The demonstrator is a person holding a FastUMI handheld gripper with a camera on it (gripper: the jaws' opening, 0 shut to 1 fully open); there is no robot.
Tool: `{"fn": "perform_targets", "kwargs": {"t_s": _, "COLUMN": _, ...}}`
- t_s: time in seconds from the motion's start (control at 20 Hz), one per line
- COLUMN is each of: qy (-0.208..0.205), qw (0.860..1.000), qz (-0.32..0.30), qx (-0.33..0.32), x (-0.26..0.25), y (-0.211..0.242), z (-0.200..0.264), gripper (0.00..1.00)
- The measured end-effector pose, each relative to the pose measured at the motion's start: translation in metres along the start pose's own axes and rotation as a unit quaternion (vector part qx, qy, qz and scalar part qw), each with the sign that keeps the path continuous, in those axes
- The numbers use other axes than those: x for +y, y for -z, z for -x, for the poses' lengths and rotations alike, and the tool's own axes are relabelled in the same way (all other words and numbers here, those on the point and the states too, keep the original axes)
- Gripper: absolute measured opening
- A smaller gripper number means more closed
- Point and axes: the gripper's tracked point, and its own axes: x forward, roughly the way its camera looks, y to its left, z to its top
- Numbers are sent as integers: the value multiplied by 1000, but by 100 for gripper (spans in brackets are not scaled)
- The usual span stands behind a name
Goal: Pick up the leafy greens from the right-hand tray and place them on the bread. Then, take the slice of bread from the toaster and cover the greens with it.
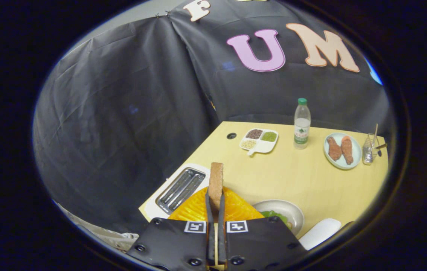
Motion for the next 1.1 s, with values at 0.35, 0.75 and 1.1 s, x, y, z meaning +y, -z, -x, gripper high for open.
{"fn": "perform_targets", "kwargs": {"t_s": 0.35, "qy": 30, "qw": 998, "qz": -52, "qx": 2, "x": -46, "y": 42, "z": -4, "gripper": 6}}
{"fn": "perform_targets", "kwargs": {"t_s": 0.75, "qy": 30, "qw": 991, "qz": -129, "qx": 20, "x": -77, "y": 93, "z": -17, "gripper": 6}}
{"fn": "perform_targets", "kwargs": {"t_s": 1.1, "qy": 86, "qw": 987, "qz": -129, "qx": 48, "x": -123, "y": 131, "z": -15, "gripper": 12}}
